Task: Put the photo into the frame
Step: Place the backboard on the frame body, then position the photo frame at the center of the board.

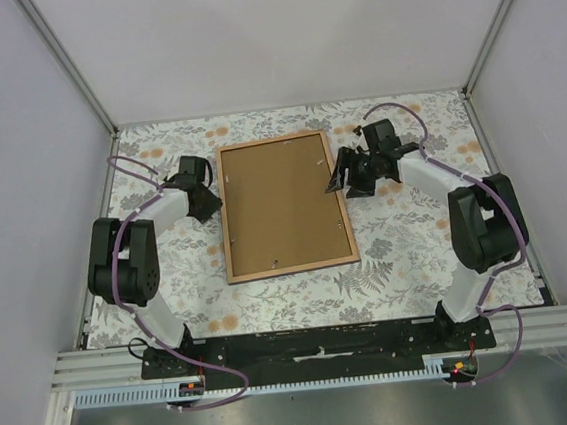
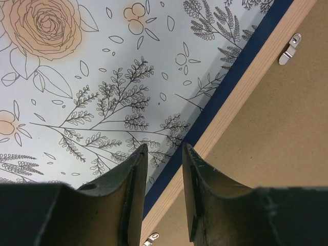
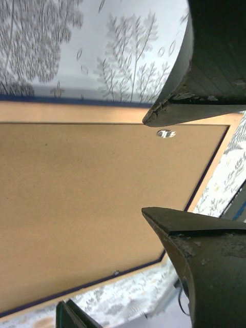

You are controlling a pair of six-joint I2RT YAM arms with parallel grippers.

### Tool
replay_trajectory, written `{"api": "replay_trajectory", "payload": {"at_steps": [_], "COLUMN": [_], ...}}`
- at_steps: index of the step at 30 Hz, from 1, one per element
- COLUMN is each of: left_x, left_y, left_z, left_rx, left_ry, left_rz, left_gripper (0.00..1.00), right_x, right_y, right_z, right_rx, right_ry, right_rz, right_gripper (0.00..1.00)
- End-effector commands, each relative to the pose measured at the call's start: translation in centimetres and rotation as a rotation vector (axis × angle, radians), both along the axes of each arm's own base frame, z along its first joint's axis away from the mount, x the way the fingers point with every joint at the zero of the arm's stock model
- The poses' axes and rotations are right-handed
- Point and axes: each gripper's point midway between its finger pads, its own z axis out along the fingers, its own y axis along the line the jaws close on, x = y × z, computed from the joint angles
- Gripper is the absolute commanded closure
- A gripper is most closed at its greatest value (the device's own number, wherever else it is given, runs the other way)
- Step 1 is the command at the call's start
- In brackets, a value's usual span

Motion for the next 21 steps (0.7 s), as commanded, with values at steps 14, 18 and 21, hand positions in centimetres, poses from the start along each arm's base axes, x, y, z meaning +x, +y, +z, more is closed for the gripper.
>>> {"api": "replay_trajectory", "payload": {"at_steps": [14,18,21], "left_x": [0.3,-0.2,-0.7], "left_y": [-0.8,-1.0,-1.0], "left_z": [1.7,1.1,0.6], "left_rx": [-0.039,-0.051,-0.056], "left_ry": [-0.045,-0.027,-0.016], "left_rz": [-0.057,-0.066,-0.062], "left_gripper": [0.60,0.60,0.60], "right_x": [1.5,1.3,1.0], "right_y": [-2.9,-2.1,-1.8], "right_z": [-1.9,-2.9,-3.7], "right_rx": [-0.336,-0.331,-0.341], "right_ry": [-0.039,-0.026,-0.014], "right_rz": [-0.053,-0.042,-0.033], "right_gripper": [0.35,0.39,0.42]}}
